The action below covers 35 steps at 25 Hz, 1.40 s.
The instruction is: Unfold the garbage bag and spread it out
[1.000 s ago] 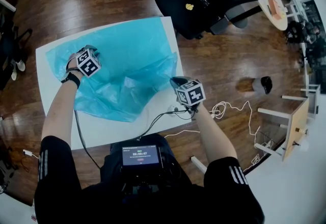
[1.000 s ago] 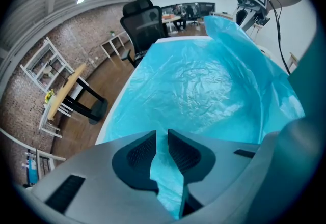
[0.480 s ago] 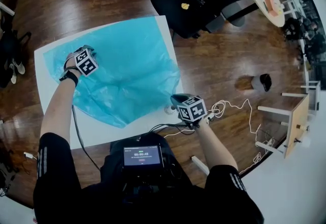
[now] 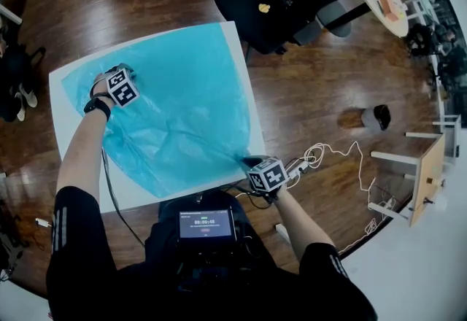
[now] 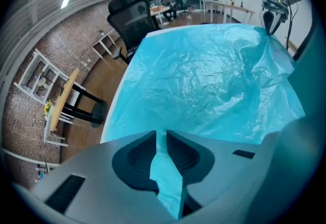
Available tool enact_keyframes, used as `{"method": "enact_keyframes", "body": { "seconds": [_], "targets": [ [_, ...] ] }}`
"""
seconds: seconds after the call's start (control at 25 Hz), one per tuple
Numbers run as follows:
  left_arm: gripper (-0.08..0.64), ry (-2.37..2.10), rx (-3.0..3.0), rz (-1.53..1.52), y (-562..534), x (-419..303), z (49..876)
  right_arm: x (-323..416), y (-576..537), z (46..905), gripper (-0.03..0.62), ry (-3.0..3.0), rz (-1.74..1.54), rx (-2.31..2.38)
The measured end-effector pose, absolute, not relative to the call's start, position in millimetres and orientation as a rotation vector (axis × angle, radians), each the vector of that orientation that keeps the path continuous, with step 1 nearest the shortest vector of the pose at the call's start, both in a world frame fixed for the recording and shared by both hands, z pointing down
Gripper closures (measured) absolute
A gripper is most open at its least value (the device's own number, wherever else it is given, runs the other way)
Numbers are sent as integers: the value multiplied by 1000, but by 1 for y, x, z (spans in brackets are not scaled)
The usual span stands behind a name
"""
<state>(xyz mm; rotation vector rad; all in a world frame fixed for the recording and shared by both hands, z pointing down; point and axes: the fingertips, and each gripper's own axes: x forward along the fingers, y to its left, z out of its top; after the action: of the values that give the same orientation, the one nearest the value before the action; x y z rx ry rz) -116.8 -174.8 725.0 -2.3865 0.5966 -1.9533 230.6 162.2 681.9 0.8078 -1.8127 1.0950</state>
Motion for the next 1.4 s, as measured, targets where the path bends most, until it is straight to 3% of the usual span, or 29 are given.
{"method": "enact_keyframes", "body": {
  "seconds": [0.48, 0.72, 1.0, 1.4],
  "targets": [
    [518, 568, -2349, -1950, -169, -113, 726, 230, 194, 715, 519, -1741, 1075, 750],
    [522, 565, -2337, -1942, -170, -114, 727, 229, 186, 693, 421, -1795, 1062, 770],
    [532, 571, -2333, -1924, -170, -113, 726, 232, 112, 603, 408, -1978, 834, 982],
    [533, 576, -2322, -1919, -169, -113, 725, 135, -30, 571, 408, -2259, 647, 949]
  ]
}}
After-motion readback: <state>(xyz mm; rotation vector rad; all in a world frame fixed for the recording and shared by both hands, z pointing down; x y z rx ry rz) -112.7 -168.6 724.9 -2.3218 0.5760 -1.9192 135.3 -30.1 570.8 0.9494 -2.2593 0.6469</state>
